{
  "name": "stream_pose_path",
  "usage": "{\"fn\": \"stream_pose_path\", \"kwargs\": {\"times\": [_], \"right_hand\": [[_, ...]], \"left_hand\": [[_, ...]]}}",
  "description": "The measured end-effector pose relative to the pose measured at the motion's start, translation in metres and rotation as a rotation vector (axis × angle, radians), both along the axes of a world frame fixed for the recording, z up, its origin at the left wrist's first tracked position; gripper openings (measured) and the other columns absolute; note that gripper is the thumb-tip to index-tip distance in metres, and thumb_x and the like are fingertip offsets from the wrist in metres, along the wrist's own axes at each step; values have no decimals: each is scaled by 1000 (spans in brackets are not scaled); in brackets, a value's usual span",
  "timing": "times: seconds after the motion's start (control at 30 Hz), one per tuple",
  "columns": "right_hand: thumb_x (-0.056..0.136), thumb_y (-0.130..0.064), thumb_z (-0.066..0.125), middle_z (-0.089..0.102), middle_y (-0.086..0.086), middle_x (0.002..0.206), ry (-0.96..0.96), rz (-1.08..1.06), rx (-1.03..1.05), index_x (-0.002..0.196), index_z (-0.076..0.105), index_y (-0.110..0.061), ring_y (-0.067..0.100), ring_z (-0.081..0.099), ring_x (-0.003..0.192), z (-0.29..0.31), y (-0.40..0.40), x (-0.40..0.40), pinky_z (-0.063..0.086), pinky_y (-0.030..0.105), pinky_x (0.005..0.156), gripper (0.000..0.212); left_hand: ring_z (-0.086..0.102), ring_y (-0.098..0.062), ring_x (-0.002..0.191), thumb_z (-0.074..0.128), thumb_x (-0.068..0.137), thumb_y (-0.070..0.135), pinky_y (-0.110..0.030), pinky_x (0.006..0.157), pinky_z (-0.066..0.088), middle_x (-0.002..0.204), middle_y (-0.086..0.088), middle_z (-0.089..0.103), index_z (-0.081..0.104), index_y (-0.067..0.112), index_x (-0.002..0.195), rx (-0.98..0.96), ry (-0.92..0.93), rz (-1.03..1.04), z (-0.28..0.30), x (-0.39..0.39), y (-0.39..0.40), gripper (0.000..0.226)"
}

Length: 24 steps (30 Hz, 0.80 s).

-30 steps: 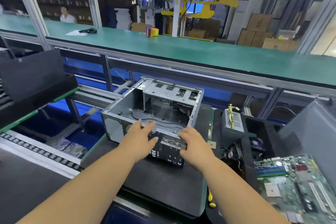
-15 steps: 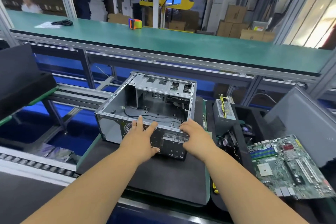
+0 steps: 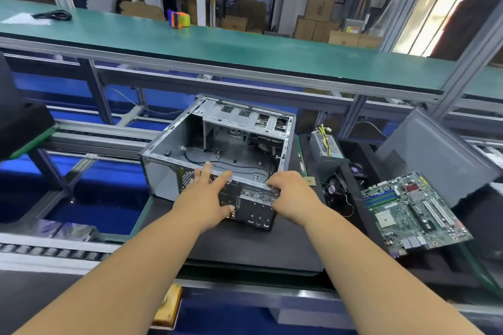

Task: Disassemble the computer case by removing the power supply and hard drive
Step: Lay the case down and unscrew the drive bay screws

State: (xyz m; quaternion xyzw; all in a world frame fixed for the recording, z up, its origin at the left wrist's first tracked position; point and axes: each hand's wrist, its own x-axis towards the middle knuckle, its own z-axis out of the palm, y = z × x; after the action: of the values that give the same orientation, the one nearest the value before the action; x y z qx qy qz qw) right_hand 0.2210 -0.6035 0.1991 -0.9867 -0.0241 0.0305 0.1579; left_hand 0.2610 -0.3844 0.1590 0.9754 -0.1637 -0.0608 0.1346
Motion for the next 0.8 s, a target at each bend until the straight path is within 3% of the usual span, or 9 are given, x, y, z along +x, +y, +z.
{"fn": "stream_pose_path", "kwargs": {"times": [0.07,0.13,0.3,0.4,0.5,0.6,0.67,0.73,0.8], "right_hand": [[75,0,50,61,2,97,25,18,-88,81,64,-14,29,48,102,6,11,-6,49,37,83,20],[73,-3,50,53,0,84,47,84,-189,61,42,-21,28,44,90,10,24,-12,44,36,82,24],[68,-6,49,45,-6,72,-30,179,-246,61,41,-18,23,34,79,3,58,-25,25,33,68,16],[70,-8,48,46,-6,72,-23,190,-210,60,39,-18,22,31,80,1,61,-26,26,33,67,17],[76,-11,49,55,-4,81,11,197,-131,72,56,-16,25,34,87,1,54,-25,37,36,76,10],[77,-9,49,61,-7,103,78,223,18,107,70,-26,28,37,104,1,42,-25,40,37,92,40],[78,-7,51,52,-8,132,65,199,174,130,62,-28,18,40,122,2,29,-23,37,25,103,58],[78,-1,51,46,-8,139,56,163,331,133,59,-24,6,50,116,3,13,-21,36,4,91,60],[77,3,49,49,-7,133,16,149,410,131,59,-23,5,55,111,5,1,-20,36,2,83,60]], "left_hand": [[-9,-22,152,56,91,58,-46,114,32,163,7,-17,10,55,148,-58,9,-12,-2,-1,14,73],[-8,-21,152,51,93,57,-46,116,27,164,10,-14,16,55,147,-119,12,-25,-3,-5,30,64],[4,-21,152,41,96,59,-46,118,23,165,11,3,36,53,142,-210,43,5,7,-8,64,46],[8,-19,152,44,97,56,-44,116,25,164,9,11,46,52,133,-267,62,36,16,-10,66,37],[11,-15,151,45,97,54,-42,114,27,163,7,17,50,51,130,-275,39,58,20,-13,59,33],[11,-15,151,44,98,54,-42,115,26,163,5,19,52,47,130,-275,27,85,21,-13,53,34],[11,-16,151,43,98,54,-41,115,24,162,3,21,54,46,128,-285,23,106,22,-14,49,33],[17,-16,150,44,97,55,-41,114,28,161,4,23,55,46,127,-287,19,141,23,-17,44,33],[33,-18,143,44,96,56,-39,109,34,160,5,24,56,45,127,-285,23,177,25,-19,42,34]]}}
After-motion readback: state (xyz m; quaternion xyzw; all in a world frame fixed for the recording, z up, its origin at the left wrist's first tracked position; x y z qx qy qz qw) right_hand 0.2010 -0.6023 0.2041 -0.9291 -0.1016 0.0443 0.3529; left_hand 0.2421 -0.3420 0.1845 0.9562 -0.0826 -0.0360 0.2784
